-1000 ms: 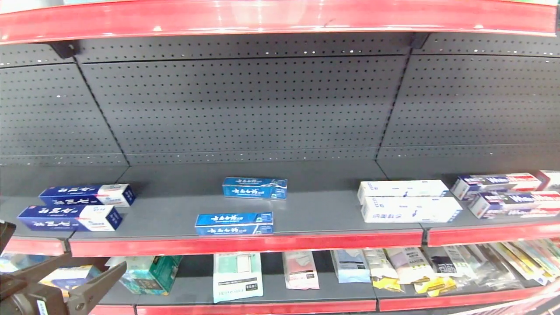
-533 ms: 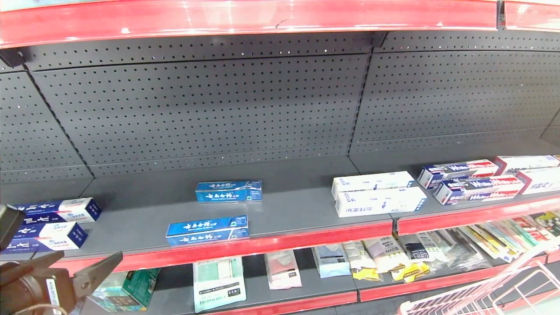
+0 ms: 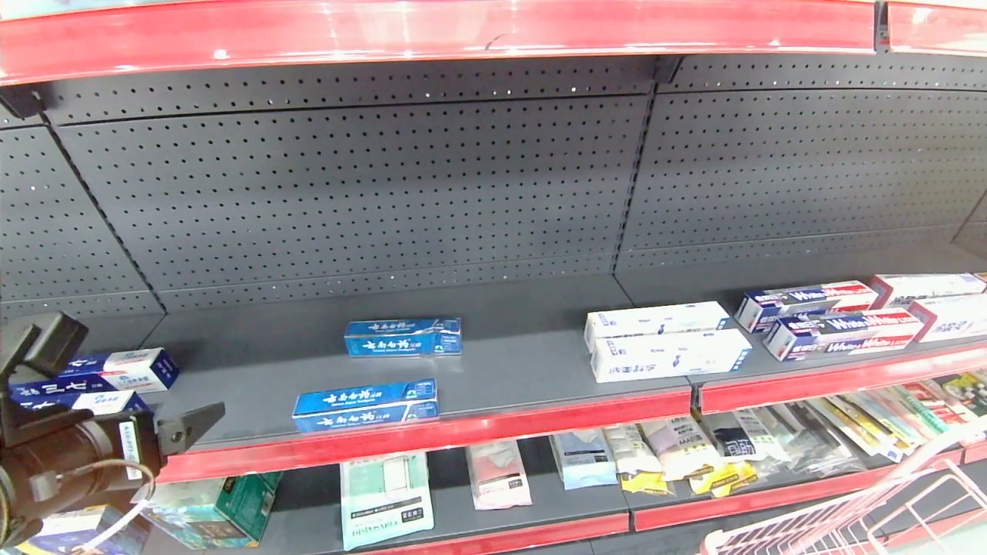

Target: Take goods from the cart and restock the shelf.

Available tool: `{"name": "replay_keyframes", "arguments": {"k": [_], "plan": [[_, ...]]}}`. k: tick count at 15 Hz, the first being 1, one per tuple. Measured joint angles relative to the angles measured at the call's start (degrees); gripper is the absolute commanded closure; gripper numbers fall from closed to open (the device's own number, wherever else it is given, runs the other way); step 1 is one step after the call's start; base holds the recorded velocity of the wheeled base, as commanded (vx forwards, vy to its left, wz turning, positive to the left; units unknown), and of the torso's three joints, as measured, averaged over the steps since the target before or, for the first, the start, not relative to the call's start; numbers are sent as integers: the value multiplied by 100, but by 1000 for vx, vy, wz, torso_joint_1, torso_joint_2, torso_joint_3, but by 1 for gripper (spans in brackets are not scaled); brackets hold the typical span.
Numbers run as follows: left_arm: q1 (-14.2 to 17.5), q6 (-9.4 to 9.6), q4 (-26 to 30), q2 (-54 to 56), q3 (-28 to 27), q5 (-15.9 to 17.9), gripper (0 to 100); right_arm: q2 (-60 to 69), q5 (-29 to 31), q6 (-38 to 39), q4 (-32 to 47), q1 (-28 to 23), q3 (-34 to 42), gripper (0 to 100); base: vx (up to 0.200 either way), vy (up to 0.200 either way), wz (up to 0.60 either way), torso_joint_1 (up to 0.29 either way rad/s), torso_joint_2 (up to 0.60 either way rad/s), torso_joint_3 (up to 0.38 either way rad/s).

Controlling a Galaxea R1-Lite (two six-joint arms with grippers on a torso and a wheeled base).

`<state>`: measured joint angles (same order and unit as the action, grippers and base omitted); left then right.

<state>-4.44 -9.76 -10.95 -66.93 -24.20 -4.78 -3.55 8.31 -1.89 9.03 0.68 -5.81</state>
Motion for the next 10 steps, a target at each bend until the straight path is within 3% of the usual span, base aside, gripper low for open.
{"name": "replay_keyframes", "arguments": {"k": [4, 7, 10], "plan": [[4, -6, -202, -252, -18, 144, 0, 293, -137, 380, -266, -59, 105, 0, 0, 0, 0, 0, 0, 0], [9, -24, -306, -368, 15, 183, 0, 339, -1104, 85, -564, -61, 244, 0, 0, 0, 0, 0, 0, 0], [15, -33, -317, -460, 30, 196, 0, 355, -920, -45, -861, -61, 433, 0, 0, 0, 0, 0, 0, 0]]}}
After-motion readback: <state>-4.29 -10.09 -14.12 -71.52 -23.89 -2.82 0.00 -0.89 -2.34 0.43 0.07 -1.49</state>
